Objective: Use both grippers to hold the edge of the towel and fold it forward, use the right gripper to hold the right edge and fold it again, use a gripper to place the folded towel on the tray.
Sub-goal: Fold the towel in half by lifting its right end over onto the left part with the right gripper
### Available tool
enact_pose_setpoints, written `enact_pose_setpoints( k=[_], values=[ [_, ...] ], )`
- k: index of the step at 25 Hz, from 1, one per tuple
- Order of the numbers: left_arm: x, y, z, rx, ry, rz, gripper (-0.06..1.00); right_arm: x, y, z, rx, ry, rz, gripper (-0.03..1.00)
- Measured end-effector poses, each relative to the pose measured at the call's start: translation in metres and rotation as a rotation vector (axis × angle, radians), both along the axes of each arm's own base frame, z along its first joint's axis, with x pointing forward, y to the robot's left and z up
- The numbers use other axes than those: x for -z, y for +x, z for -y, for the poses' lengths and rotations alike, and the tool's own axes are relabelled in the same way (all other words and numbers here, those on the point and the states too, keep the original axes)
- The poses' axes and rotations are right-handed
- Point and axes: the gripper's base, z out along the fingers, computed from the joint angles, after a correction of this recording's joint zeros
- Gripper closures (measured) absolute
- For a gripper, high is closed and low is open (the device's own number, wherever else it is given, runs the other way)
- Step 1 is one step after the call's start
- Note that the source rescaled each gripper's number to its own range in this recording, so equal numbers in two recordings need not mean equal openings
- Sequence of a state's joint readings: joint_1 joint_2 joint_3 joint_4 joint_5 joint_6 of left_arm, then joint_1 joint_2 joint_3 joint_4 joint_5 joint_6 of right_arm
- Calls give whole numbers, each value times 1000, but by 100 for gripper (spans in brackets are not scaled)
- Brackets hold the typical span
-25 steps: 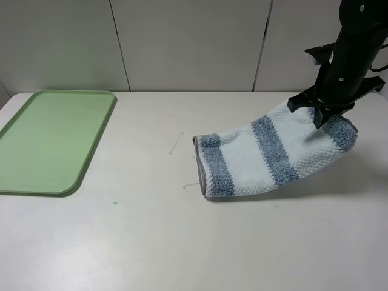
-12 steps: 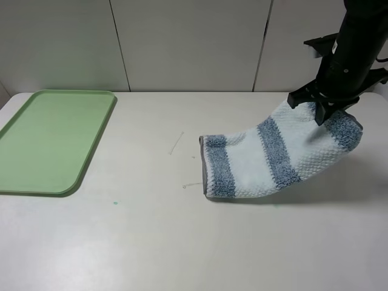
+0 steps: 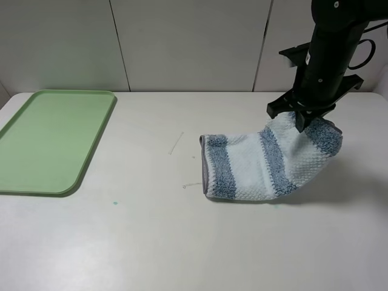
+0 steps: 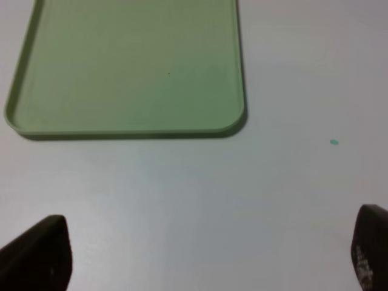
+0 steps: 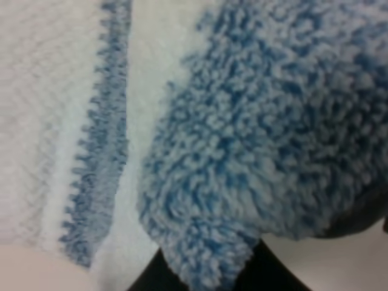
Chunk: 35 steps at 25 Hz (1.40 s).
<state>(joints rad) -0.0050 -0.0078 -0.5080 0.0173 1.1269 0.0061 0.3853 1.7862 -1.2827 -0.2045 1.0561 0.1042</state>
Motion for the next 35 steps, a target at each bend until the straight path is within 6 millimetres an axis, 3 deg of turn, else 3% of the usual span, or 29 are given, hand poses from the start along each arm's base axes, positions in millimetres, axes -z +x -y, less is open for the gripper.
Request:
enact_pose_setpoints(
  k=[19, 23, 28, 35],
  values=[
    [0, 0, 0, 0, 0, 0, 3, 0, -20, -56, -42, 57, 52, 88],
    [0, 0, 0, 0, 0, 0, 3, 9, -21, -65, -31, 66, 44, 88],
    [0, 0, 0, 0, 0, 0, 3, 24, -19, -71, -14, 79, 4, 88],
    [0, 0, 0, 0, 0, 0, 3, 25, -18, -72, -14, 88, 10, 87]
  ],
)
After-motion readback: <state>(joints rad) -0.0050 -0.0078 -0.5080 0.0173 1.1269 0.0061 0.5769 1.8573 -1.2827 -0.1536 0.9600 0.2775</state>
